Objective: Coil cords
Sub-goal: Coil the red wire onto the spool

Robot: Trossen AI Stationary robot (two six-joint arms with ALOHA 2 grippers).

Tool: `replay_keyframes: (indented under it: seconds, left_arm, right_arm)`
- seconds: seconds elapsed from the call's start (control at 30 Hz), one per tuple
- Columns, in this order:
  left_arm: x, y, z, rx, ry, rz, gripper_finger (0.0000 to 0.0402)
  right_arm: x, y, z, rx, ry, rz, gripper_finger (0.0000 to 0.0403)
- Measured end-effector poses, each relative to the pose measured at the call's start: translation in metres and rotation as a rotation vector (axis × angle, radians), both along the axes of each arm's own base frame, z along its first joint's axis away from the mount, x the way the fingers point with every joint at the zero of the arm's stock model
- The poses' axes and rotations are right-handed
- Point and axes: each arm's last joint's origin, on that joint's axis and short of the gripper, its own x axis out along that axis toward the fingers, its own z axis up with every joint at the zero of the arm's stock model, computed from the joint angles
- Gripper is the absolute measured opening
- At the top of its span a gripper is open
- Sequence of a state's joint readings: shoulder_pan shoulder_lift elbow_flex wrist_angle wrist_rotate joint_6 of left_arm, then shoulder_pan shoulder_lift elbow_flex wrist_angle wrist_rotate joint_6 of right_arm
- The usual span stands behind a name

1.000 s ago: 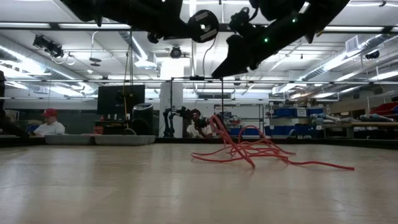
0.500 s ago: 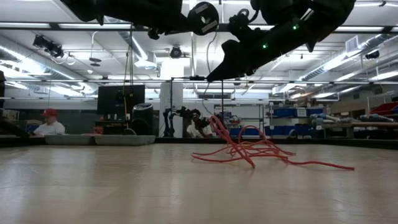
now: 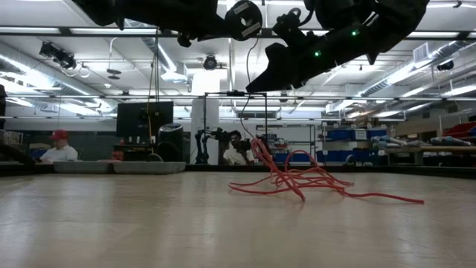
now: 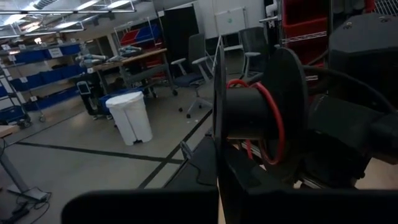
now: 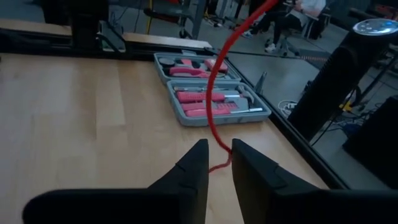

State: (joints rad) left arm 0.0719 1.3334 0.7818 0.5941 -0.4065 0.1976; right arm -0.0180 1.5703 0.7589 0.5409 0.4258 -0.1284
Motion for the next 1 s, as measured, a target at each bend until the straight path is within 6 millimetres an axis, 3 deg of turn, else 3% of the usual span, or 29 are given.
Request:
replay_keyframes:
  seconds: [0.33, 1.0]
  left_arm:
    - [0.000, 0.000, 0.000, -0.017, -0.008, -0.001, 0.0000]
    - [0.009, 0.004, -0.010, -0.111, -0.082, 0.109, 0.0000]
  right_arm:
    - [0.000, -0.001, 0.001, -0.002, -0.003, 0.025, 0.0006]
    - [0.008, 0.014, 0.017, 0.005, -0.088, 0.110, 0.0001]
